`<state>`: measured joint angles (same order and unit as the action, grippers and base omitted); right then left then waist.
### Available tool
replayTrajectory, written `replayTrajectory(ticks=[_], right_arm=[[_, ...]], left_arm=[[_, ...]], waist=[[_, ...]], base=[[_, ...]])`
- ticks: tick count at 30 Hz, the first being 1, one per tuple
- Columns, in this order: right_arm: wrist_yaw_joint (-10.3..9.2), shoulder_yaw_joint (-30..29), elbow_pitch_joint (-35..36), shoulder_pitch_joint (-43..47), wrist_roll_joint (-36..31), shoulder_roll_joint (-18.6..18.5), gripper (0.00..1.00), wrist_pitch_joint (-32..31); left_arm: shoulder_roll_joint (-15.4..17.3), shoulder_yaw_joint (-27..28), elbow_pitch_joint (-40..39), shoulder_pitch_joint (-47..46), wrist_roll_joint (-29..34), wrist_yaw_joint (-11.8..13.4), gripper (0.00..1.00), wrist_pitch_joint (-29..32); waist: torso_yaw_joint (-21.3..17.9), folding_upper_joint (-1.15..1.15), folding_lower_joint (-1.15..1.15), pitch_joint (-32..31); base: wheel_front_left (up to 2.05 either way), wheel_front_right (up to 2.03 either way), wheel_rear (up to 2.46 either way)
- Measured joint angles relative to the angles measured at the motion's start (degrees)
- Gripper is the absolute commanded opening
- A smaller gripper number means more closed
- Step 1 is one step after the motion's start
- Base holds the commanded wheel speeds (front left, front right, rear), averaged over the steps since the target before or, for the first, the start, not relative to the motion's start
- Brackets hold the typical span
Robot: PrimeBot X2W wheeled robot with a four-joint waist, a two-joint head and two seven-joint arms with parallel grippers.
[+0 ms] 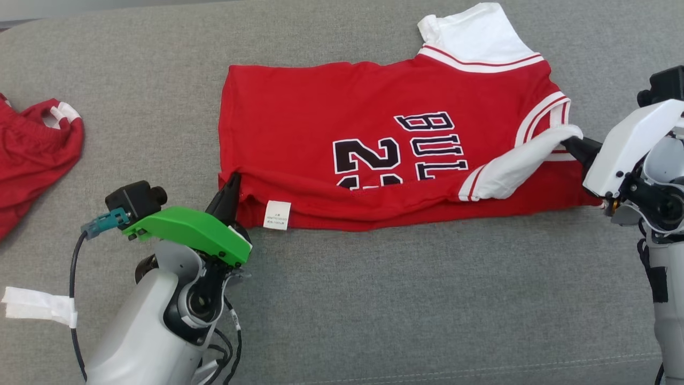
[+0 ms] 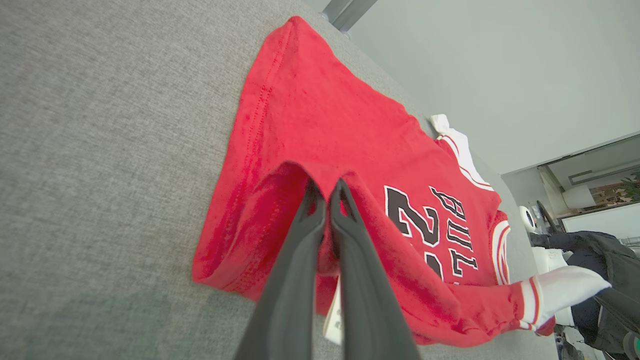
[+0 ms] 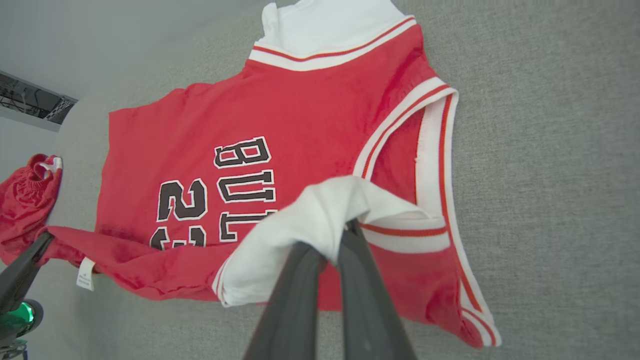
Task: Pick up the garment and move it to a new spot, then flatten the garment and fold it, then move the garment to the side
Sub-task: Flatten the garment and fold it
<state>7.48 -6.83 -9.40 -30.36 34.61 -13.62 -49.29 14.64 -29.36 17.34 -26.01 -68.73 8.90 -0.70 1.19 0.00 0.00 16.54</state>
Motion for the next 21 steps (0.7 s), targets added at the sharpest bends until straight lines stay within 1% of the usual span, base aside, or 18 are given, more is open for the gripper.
replayTrajectory(ticks=[6, 7, 8, 9, 12, 17, 21], right_arm=[[0.00, 0.9, -4.6, -3.9, -0.1, 0.0, 0.00, 4.9], [0.00, 0.9, -5.2, -4.4, -0.1, 0.2, 0.34, 6.1], [0.00, 0.8, -5.5, -4.9, 0.1, 0.4, 1.00, 7.1], [0.00, 0.6, -5.9, -5.5, 0.6, 0.7, 1.00, 8.4], [0.00, -0.2, -7.2, -7.0, 1.8, 1.5, 1.00, 11.8], [0.00, 1.2, -8.2, -8.3, 3.0, 1.0, 1.00, 18.1], [0.00, 3.1, -8.2, -8.4, 3.2, -0.8, 1.00, 22.2]], left_arm=[[-1.5, 0.2, 3.8, -2.5, 0.5, 0.3, 0.00, -1.1], [-1.8, 0.3, 4.3, -2.8, 0.5, 0.2, 0.00, -1.2], [-2.0, 0.3, 4.7, -3.1, 0.5, 0.0, 0.40, -1.3], [-2.3, 0.3, 5.2, -3.4, 0.5, -0.3, 1.00, -1.5], [-3.1, 0.6, 6.0, -3.9, 0.4, -0.8, 1.00, -2.4], [-3.4, 1.8, 7.3, -4.4, 0.5, -1.2, 1.00, -5.0], [-2.7, 1.8, 8.1, -4.3, 1.8, -1.3, 1.00, -7.4]], waist=[[0.7, 0.00, 0.00, 2.0], [0.8, 0.00, 0.00, 2.2], [0.9, 0.00, 0.00, 2.5], [1.0, 0.00, 0.00, 2.7], [1.4, 0.00, 0.00, 3.2], [1.9, 0.00, 0.00, 3.2], [2.0, 0.00, 0.00, 2.5]], base=[[0.00, 0.00, 0.00], [0.00, 0.00, 0.00], [0.00, 0.00, 0.00], [0.00, 0.00, 0.00], [0.00, 0.00, 0.00], [0.00, 0.00, 0.00], [0.00, 0.00, 0.00]])
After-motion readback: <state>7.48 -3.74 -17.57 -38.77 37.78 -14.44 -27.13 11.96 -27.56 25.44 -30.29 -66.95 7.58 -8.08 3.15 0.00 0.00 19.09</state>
